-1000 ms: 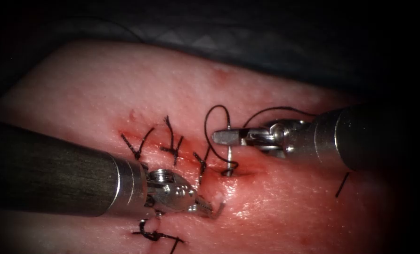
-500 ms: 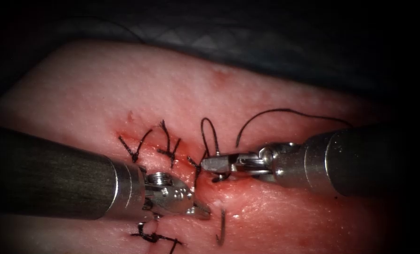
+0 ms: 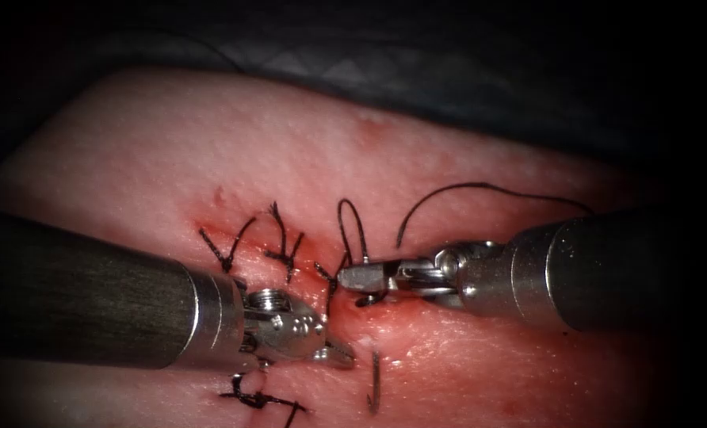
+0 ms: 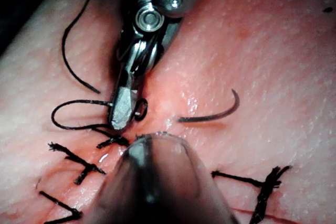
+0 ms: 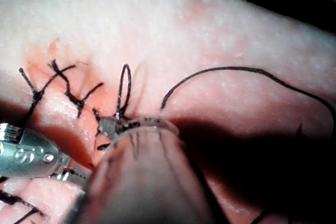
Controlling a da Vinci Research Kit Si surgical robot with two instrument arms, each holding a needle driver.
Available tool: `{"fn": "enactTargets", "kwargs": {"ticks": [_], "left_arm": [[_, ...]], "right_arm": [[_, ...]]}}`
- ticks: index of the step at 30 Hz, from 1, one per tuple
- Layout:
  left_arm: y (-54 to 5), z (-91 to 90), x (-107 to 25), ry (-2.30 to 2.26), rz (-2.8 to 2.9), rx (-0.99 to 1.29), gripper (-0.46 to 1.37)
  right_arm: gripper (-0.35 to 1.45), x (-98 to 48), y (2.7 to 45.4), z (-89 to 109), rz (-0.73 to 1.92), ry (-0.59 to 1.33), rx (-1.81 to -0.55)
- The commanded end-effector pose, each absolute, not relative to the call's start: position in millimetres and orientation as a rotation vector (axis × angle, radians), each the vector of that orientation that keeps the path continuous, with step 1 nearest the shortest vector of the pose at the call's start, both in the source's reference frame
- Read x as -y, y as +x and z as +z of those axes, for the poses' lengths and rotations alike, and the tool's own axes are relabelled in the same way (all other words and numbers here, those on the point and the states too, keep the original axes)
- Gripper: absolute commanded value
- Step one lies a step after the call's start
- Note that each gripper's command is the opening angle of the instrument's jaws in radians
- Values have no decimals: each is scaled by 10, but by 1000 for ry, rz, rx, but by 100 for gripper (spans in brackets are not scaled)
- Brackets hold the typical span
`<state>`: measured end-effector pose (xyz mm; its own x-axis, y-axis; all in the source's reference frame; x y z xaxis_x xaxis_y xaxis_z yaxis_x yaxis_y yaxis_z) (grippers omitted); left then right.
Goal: Wound Closure
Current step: Insert needle into flesh beneath wound
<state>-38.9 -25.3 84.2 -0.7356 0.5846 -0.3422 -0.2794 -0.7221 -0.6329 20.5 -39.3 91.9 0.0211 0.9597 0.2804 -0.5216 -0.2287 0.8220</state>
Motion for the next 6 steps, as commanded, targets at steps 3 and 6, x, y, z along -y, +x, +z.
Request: {"fn": "enactTargets", "kwargs": {"ticks": [3,6], "left_arm": [[-389,842,253,-741,2424,780,-35],[-389,842,253,-741,2423,780,-35]], "right_arm": [[-35,393,204,919,1534,1017,-588],[-35,392,204,920,1537,1014,-590]]}}
